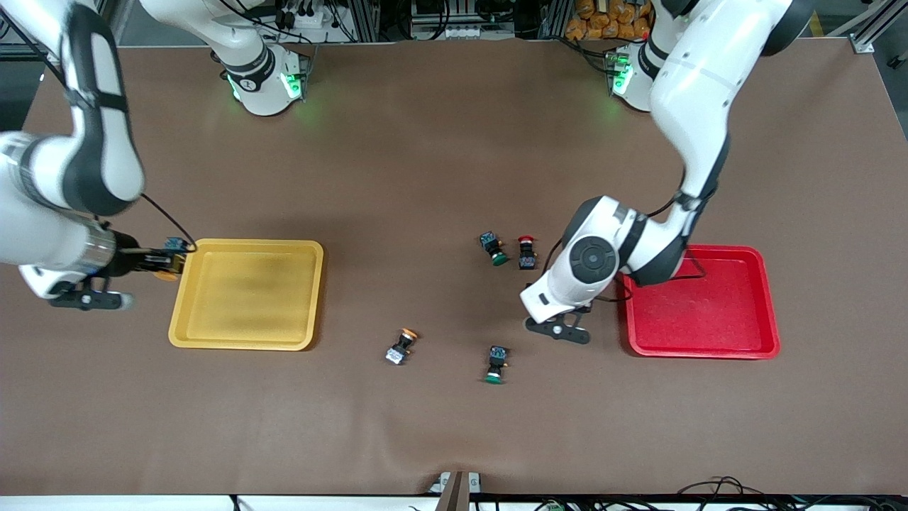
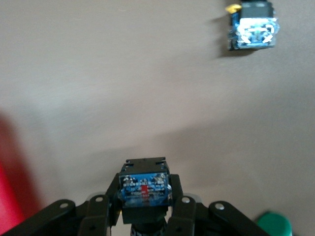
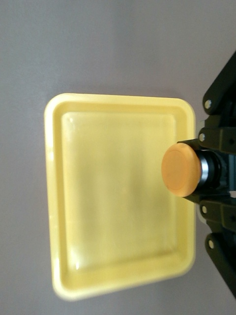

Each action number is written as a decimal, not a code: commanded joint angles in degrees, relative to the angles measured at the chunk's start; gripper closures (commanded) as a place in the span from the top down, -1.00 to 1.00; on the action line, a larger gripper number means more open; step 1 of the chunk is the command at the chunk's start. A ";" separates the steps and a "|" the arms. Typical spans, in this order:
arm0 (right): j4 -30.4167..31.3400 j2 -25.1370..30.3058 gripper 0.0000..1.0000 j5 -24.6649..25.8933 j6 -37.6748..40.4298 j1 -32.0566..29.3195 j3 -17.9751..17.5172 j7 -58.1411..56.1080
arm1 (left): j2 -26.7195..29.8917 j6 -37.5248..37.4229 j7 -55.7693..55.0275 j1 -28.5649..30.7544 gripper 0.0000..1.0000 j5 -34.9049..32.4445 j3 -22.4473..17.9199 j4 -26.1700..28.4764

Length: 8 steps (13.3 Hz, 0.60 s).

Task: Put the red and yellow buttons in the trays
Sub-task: 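Drop the yellow button in the tray while the left gripper lifts the red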

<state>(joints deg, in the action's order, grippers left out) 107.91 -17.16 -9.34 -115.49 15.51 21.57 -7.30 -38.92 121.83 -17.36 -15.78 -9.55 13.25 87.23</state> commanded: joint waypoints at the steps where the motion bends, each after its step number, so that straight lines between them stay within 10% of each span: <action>1: 2.83 -3.82 -1.00 0.29 -6.30 -1.18 -0.56 -3.93 | 7.08 -9.56 0.30 2.41 -0.71 -1.26 0.10 1.80; 8: 4.15 -13.34 -1.00 -6.65 -15.72 -2.33 -1.62 -8.52 | 14.13 -14.61 11.27 15.84 -0.67 -0.56 0.81 5.22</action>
<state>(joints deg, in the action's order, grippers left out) 112.15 -30.44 -14.70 -130.48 14.31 21.09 -14.35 -27.02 107.28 -10.11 -4.18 -9.59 13.22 89.69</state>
